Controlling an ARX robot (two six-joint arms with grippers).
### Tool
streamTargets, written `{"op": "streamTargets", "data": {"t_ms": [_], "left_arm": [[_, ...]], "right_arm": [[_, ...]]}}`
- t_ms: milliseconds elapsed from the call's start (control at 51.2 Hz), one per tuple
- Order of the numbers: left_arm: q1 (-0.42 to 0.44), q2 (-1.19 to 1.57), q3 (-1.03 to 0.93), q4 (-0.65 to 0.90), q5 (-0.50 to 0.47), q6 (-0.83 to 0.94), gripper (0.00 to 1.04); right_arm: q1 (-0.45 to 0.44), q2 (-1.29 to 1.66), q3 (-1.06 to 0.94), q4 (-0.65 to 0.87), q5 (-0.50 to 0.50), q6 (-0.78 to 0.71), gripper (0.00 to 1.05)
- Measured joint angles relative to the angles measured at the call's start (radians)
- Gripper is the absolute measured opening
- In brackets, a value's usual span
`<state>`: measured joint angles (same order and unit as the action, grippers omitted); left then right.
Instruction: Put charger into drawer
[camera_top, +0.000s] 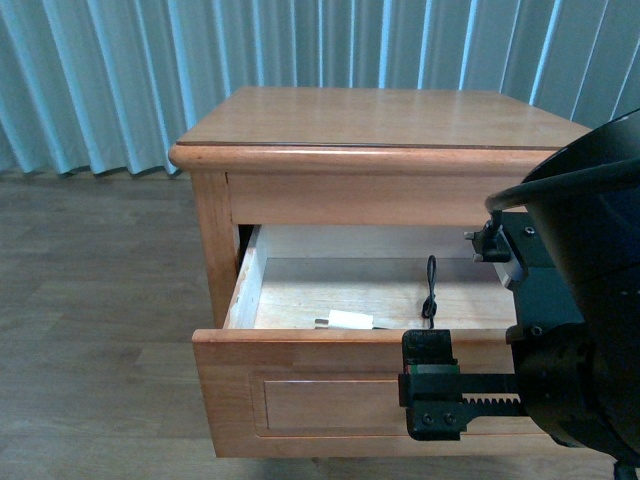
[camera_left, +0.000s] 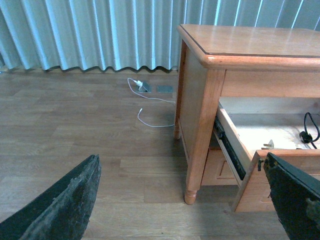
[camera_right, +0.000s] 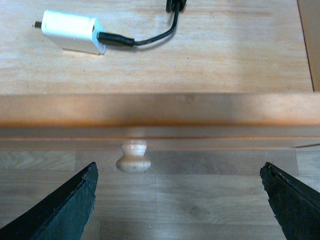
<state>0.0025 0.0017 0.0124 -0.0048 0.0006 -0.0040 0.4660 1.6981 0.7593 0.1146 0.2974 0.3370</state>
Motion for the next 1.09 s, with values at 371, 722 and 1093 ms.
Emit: {"op": "streamTargets", "data": {"t_ms": [371,722,1093], "left_arm": [[0.0,0.0,0.0,0.0,0.0,0.0,0.99],[0.0,0.0,0.0,0.0,0.0,0.0,0.99],[0.0,0.0,0.0,0.0,0.0,0.0,0.99]], "right_arm": [[-0.041,0.134,0.089,0.113,0.08,-0.018,0.97],[-0.082,0.263,0.229,0.14,0.096,0.0,0.97],[-0.122,0.402,0.372,0.123,0.132,0.134,0.97]]}}
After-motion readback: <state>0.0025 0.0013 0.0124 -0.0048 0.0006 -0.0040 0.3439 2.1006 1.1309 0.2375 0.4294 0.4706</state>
